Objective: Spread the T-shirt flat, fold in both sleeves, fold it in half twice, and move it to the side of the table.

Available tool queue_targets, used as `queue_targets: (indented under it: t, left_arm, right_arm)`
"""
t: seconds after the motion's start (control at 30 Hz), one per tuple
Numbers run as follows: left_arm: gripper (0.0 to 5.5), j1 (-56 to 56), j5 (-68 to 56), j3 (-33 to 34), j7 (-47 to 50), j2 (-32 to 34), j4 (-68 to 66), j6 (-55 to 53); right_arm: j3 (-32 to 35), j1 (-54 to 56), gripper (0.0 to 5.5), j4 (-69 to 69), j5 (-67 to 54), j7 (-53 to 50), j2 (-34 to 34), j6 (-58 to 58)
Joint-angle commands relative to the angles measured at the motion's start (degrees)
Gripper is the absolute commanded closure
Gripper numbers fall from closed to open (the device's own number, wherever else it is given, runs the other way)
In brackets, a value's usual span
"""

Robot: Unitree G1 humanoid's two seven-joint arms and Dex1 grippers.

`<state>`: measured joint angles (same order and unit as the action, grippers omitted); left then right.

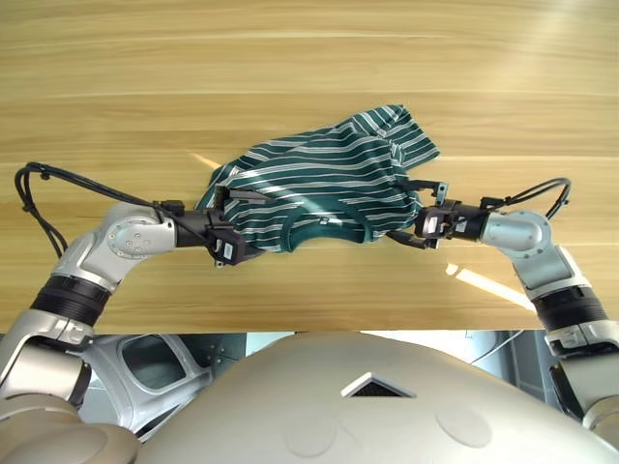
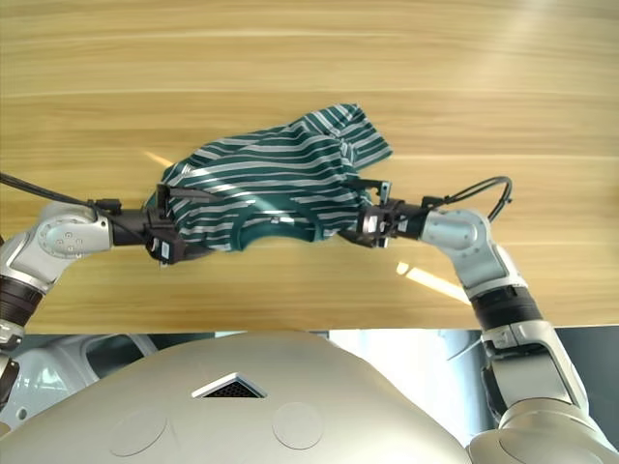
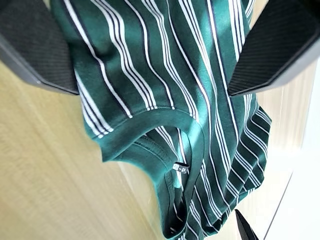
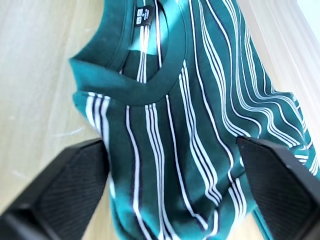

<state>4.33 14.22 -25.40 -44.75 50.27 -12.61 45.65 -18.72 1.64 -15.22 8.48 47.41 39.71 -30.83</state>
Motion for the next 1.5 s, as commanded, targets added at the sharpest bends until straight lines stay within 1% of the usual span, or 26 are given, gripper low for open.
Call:
queue_targets:
  t: [0.03,0.07,0.13,0.27,0.33,0.47,0.6,0.63,0.7,0.83,1.0,1.03,1.1,1.17,1.27,1.33,1.4,1.43,1.47,1.5]
  left_arm:
    - [0.1,-1.62,2.29,-0.73,-2.35,1.26,0.16,-1.92]
    - [0.1,-1.64,2.28,-0.72,-2.43,1.24,0.31,-2.1]
    - [0.52,-1.5,2.24,-0.73,-2.61,1.15,0.34,-2.35]
    - [1.11,-1.19,2.93,-0.86,-2.86,1.08,-0.71,-2.35]
    - [1.58,-0.91,3.45,-0.94,-2.85,1.04,-1.75,-2.18]
    - [2.18,-0.11,5.09,-1.17,-2.06,0.57,-4.29,-1.48]
    - [3.0,0.55,6.4,-1.37,-0.99,0.06,-6.5,-0.52]
    - [3.25,0.65,6.68,-1.43,-0.76,-0.04,-7.02,-0.23]
    - [3.6,0.84,7.1,-1.51,-0.38,-0.17,-8.09,0.41]
    - [4.56,1.09,7.5,-1.75,0.44,-0.45,-9.88,1.58]
    - [5.4,1.94,7.22,-1.71,1.17,-1.28,-11.81,2.91]
    - [5.48,2.13,7.26,-1.71,1.21,-1.44,-12.12,3.11]
    - [5.48,2.52,6.95,-1.57,1.42,-1.71,-12.5,3.74]
    - [5.48,3.36,4.7,-0.05,2.0,-1.55,-11.56,4.8]
    - [5.48,7.76,-0.53,4.81,4.12,-1.31,-9.42,6.46]
    - [5.48,16.61,-2.85,10.68,9.14,-3.92,-8.46,6.33]
    - [5.48,25.46,-7.74,17.84,14.5,-5.85,-4.87,5.24]
    - [5.48,27.39,-12.88,21.38,16.04,-5.66,-0.59,4.35]
    - [5.48,27.05,-18.8,23.87,16.21,-4.74,4.28,3.24]
    - [5.48,23.88,-26.48,25.68,15.15,-2.82,10.96,1.55]
  right_arm:
    - [-2.42,-1.84,1.95,-1.09,2.87,1.49,0.82,0.93]
    - [-2.48,-2.04,2.12,-0.93,2.69,1.63,1.06,0.81]
    - [-2.6,-2.57,2.66,-0.19,1.95,2.28,1.75,0.54]
    - [-2.58,-3.16,3.32,0.7,0.87,2.89,2.67,0.07]
    - [-2.47,-3.22,3.85,0.75,0.71,2.84,2.82,0.09]
    - [-2.43,-3.08,4.53,0.63,0.73,2.73,2.83,0.09]
    - [-2.37,-2.72,5.42,0.15,0.95,2.59,2.59,0.05]
    - [-2.36,-2.6,5.5,-0.13,1.12,2.46,2.49,0.02]
    - [-2.33,-2.4,5.5,-0.51,1.37,2.19,2.29,0.04]
    - [-2.03,-1.87,5.5,-0.87,1.01,1.5,1.85,-0.23]
    - [-1.08,-1.43,5.5,-0.1,-0.57,1.24,1.72,-0.66]
    - [-0.94,-1.37,5.5,-0.02,-0.82,1.26,1.69,-0.75]
    - [-0.48,-1.24,5.5,0.22,-1.17,1.14,1.7,-0.99]
    - [1.51,-0.81,5.5,1.65,-3.53,0.98,2.08,-1.48]
    - [6.48,1.19,5.5,4.13,-8.47,0.61,3.08,-2.37]
    - [11.61,3.8,5.5,7.48,-13.25,0.18,4.25,-2.99]
    - [19.65,5.97,5.5,13.83,-21.58,-0.42,6.49,-2.77]
    - [24.35,5.35,5.5,18.05,-27.59,0.38,8.33,-2.43]
    - [28.3,3.67,5.5,21.79,-33.1,1.87,9.91,-2.07]
    - [32.26,-0.5,5.5,25.47,-38.74,5.15,11.33,-2.52]
